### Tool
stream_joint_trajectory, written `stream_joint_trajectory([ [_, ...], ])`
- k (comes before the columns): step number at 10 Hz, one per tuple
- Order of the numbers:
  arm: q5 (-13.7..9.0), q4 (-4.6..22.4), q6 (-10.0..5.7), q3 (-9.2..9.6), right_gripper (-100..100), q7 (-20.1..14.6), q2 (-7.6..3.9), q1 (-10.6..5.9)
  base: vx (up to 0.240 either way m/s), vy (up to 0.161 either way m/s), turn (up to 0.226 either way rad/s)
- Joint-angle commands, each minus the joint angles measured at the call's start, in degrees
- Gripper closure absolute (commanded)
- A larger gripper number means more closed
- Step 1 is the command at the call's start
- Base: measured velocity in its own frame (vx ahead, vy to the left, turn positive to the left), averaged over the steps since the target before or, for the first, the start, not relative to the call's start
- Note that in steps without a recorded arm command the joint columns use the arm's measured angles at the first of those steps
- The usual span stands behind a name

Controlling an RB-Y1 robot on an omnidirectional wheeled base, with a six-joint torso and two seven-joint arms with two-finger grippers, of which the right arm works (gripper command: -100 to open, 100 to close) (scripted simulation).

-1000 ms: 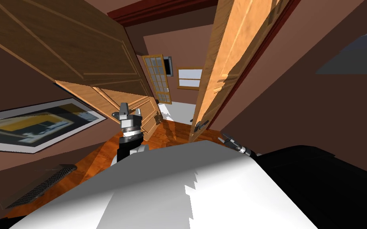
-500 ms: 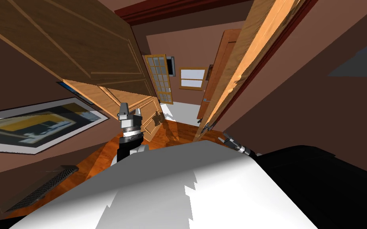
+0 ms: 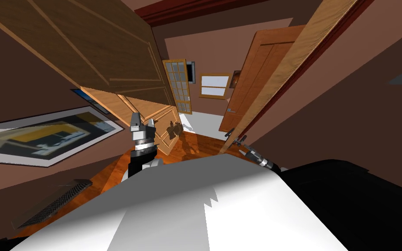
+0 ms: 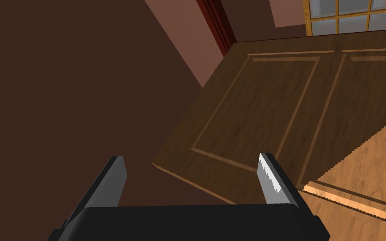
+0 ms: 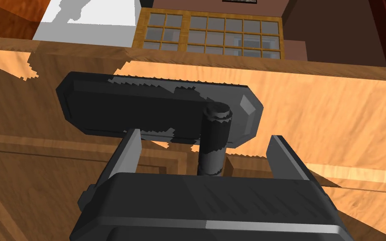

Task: Pull the door open

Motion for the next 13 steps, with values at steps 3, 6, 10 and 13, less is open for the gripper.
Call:
stream_joint_trajectory([
  [3,-0.68,0.38,3.22,-0.58,-100,-0.83,0.14,-1.05,0.049,0.077,0.116],
  [6,-1.43,1.03,3.08,-1.27,-100,-1.61,0.46,-2.31,0.002,-0.076,0.143],
  [10,-1.81,1.73,1.57,-1.62,-100,-1.95,0.73,-3.18,-0.026,-0.149,0.093],
  [13,-1.81,1.73,1.57,-1.62,100,-1.95,0.73,-3.18,0.008,0.015,-0.014],
])
